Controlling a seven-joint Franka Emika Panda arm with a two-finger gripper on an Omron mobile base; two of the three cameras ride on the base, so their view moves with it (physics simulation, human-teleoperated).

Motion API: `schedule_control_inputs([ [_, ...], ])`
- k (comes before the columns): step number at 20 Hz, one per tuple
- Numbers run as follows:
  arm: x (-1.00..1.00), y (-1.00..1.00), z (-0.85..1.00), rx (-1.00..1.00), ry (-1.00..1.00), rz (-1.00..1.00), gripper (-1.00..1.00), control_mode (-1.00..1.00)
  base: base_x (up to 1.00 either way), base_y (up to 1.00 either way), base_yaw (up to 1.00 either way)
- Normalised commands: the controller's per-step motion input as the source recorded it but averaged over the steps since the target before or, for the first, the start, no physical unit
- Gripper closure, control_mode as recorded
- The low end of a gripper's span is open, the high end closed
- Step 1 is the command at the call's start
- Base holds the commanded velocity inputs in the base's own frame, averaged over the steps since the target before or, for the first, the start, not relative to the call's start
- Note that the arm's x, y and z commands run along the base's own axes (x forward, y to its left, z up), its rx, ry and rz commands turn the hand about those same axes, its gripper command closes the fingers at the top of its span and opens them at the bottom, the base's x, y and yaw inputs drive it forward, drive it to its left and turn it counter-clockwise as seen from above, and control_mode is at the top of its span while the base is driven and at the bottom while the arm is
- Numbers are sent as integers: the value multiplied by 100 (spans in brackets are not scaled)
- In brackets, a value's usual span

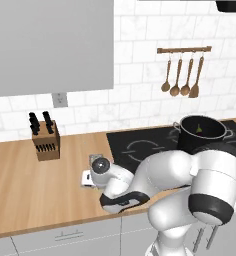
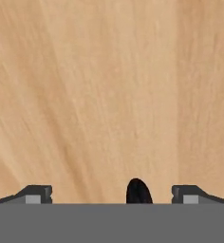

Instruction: Put the eggplant and squash in the pot. Retrieve the spatula and lightly stir the vegetables in the pot.

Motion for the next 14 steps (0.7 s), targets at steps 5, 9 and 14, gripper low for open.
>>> schedule_control_inputs([
  [5, 19, 9, -4, 0, 0, 0, -100, -100, 0, 0, 0],
  [9, 23, 12, -2, 0, 1, 0, -100, -100, 0, 0, 0],
  [14, 9, 14, -28, 0, 6, 0, -100, -100, 0, 0, 0],
])
